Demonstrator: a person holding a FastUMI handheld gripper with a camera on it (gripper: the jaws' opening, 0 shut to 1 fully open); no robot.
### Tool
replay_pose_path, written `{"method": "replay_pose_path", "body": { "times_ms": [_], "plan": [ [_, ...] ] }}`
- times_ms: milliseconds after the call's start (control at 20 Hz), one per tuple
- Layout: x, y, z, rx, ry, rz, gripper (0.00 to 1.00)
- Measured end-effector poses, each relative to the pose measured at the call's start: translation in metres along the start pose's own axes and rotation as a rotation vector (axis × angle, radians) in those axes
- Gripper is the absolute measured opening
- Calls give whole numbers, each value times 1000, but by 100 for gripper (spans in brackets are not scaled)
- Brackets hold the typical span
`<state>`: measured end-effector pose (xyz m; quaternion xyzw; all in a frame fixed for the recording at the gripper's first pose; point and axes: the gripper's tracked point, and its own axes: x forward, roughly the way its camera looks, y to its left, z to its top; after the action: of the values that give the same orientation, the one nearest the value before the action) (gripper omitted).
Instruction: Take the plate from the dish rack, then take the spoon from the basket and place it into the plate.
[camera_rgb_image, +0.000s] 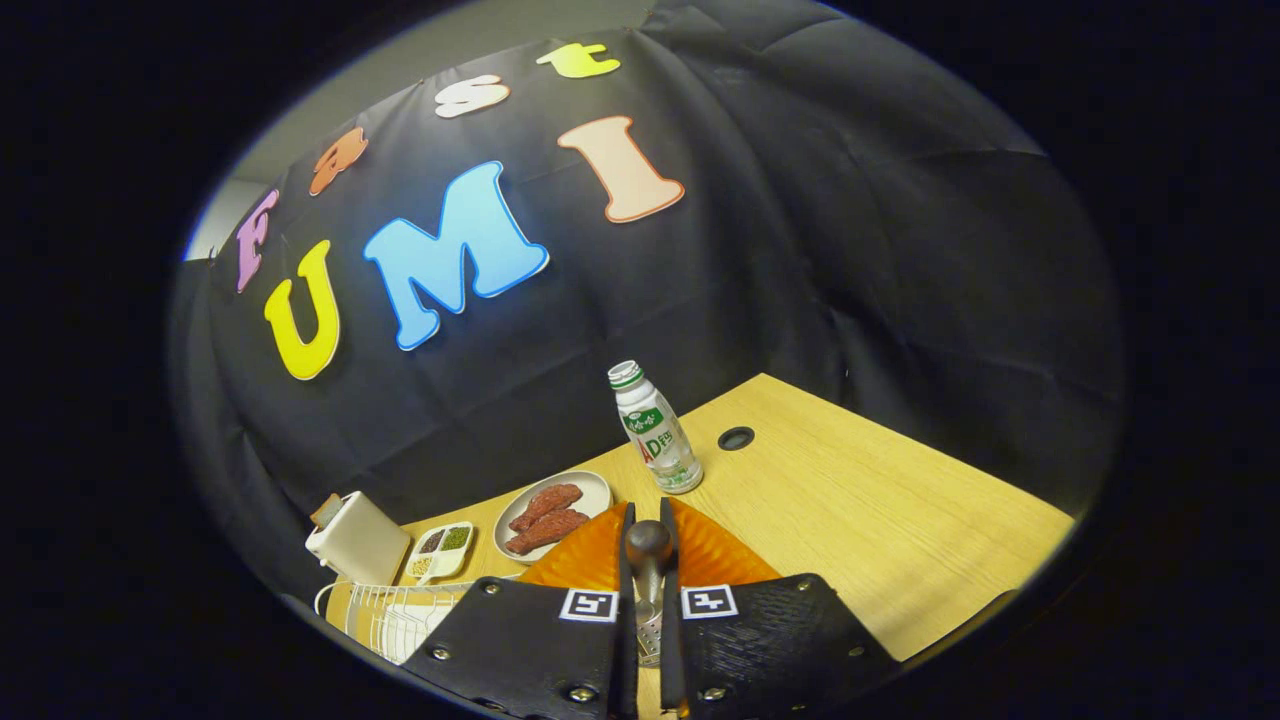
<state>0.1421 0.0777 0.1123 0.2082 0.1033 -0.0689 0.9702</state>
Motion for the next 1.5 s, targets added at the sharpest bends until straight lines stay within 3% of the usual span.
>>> {"method": "replay_pose_path", "body": {
  "times_ms": [350,550,900,1250,1500],
  "plan": [
    [-60,74,74,-85,-34,147,9],
    [-103,132,69,-133,1,247,9],
    [-163,193,-19,-291,134,376,9],
    [-199,196,-129,-415,282,396,9],
    [-207,199,-177,-476,341,403,9]
  ]
}}
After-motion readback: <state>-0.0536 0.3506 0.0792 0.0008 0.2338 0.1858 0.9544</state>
